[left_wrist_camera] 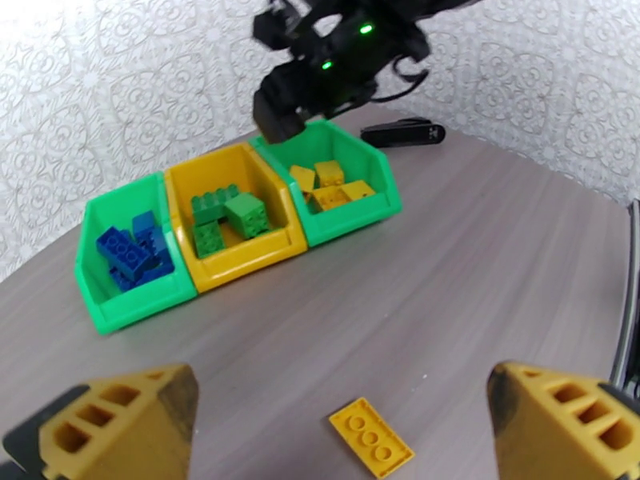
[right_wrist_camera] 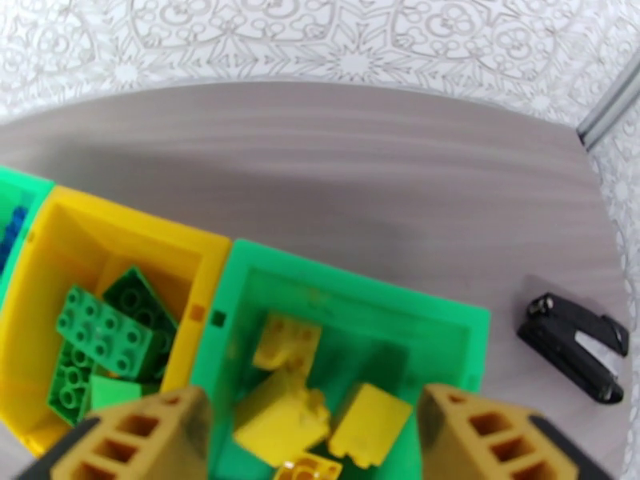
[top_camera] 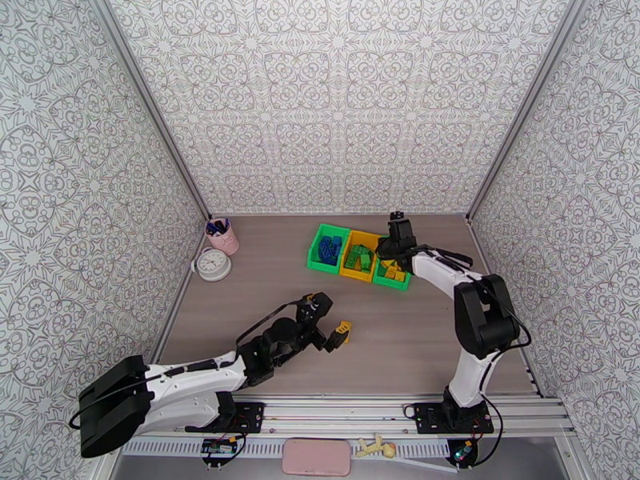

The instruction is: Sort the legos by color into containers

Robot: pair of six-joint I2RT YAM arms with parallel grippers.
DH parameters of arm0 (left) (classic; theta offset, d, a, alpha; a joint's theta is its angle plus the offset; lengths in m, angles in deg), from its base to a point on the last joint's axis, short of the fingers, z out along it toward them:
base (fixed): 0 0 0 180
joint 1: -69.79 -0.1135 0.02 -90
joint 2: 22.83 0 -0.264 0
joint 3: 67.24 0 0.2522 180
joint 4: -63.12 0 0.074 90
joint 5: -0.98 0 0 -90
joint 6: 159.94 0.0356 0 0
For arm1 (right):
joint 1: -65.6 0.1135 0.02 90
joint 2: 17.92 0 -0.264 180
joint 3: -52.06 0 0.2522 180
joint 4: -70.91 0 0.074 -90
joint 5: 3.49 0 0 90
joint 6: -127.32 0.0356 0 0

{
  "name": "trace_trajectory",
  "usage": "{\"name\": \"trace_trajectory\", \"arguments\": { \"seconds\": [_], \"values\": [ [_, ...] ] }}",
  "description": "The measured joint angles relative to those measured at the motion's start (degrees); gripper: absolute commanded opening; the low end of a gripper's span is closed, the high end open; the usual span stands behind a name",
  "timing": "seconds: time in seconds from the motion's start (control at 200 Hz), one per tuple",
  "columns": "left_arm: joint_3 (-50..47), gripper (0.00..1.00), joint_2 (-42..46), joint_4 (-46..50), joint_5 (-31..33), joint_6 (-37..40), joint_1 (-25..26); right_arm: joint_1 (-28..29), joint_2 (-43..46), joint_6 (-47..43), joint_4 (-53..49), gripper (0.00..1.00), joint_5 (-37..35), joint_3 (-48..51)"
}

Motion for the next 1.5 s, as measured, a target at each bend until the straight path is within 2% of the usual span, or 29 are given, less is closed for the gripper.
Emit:
{"name": "trace_trajectory", "arguments": {
  "seconds": [0.19, 0.32, 0.515, 0.835, 1.09, 1.23, 1.501],
  "values": [
    [6.7, 1.00, 1.7, 12.5, 2.8, -8.2, -0.7, 0.0, 12.5, -1.3, 1.9, 0.91, 4.0, 8.3],
    [10.2, 1.00, 0.2, 21.7, 3.7, -16.0, -3.3, 0.0, 21.0, -3.0, 2.8, 0.93, 7.8, 14.7],
    [20.2, 1.00, -8.9, 36.7, 4.6, -24.5, -3.9, 0.0, 34.1, -6.1, 2.3, 0.94, 13.2, 23.1],
    [40.4, 0.98, -27.3, 58.1, 3.7, -33.2, -2.1, 0.0, 51.8, -9.2, -5.4, 0.94, 15.7, 29.9],
    [48.5, 0.86, -38.4, 66.4, 0.7, -36.6, -0.5, 0.0, 57.3, -10.4, -11.8, 0.94, 14.8, 30.5],
    [49.3, 0.73, -41.6, 67.8, -1.2, -37.7, -0.5, 0.0, 57.5, -10.6, -13.5, 0.94, 14.6, 30.9],
    [50.9, 0.65, -46.5, 67.8, -5.6, -38.3, -0.9, 0.0, 57.5, -10.6, -14.2, 0.94, 14.5, 31.3]
  ]
}}
